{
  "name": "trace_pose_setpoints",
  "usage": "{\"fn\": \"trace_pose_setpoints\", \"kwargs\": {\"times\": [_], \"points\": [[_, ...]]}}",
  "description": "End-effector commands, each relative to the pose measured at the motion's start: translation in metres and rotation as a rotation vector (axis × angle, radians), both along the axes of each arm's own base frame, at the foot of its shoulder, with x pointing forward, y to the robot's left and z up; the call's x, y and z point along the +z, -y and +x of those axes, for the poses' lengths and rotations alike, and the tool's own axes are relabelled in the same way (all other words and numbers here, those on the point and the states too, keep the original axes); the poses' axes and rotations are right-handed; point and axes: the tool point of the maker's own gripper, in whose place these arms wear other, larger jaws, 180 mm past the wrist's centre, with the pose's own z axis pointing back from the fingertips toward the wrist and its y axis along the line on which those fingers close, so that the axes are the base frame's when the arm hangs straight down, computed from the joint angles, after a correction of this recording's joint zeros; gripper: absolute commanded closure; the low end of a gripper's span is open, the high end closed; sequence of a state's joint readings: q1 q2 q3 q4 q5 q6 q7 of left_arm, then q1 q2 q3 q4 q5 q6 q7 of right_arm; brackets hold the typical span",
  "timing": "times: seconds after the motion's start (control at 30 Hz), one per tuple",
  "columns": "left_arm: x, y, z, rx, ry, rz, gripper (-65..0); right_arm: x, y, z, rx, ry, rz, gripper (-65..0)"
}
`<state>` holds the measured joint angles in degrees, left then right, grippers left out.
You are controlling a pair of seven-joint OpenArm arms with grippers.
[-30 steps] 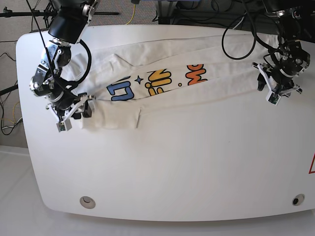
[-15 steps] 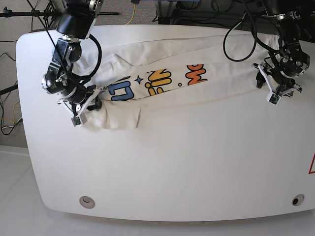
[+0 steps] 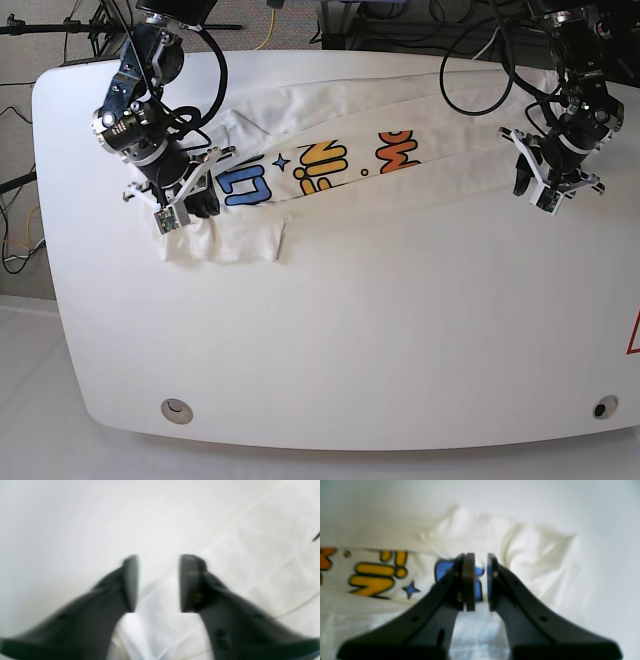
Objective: Fold the T-shirt properly
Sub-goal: 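Regrasp the shirt with both grippers and pull it straight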
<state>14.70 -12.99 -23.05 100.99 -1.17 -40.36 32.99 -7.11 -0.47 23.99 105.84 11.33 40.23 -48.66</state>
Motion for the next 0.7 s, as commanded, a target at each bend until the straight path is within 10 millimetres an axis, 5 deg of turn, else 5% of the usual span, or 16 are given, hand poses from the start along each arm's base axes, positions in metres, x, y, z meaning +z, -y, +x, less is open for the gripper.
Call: {"fn": "trace_pose_setpoints", "kwargs": {"times": [0.0,0.07,0.27,0.53,0.67], "points": [[0.023,0.006,0.015,-0.020,0.103,-0.035,-9.2,-0.001,0.002,0.009,-0.015,0.042,0.048,-3.5],[0.027,0.009,0.018,-0.019,0.135,-0.076,-5.3,-0.030,0.005,0.006,-0.043,0.000,0.110,-1.7],[0.032,0.011,0.022,-0.022,0.157,-0.086,-6.7,-0.058,0.010,0.002,-0.067,-0.071,0.149,-3.6],[0.034,0.015,0.026,-0.031,0.149,-0.055,-4.8,-0.063,0.007,0.013,-0.041,-0.128,0.132,-6.2],[0.029,0.021,0.026,-0.044,0.134,-0.051,-9.4,-0.060,-0.003,0.021,-0.014,-0.122,0.130,-5.8]]}}
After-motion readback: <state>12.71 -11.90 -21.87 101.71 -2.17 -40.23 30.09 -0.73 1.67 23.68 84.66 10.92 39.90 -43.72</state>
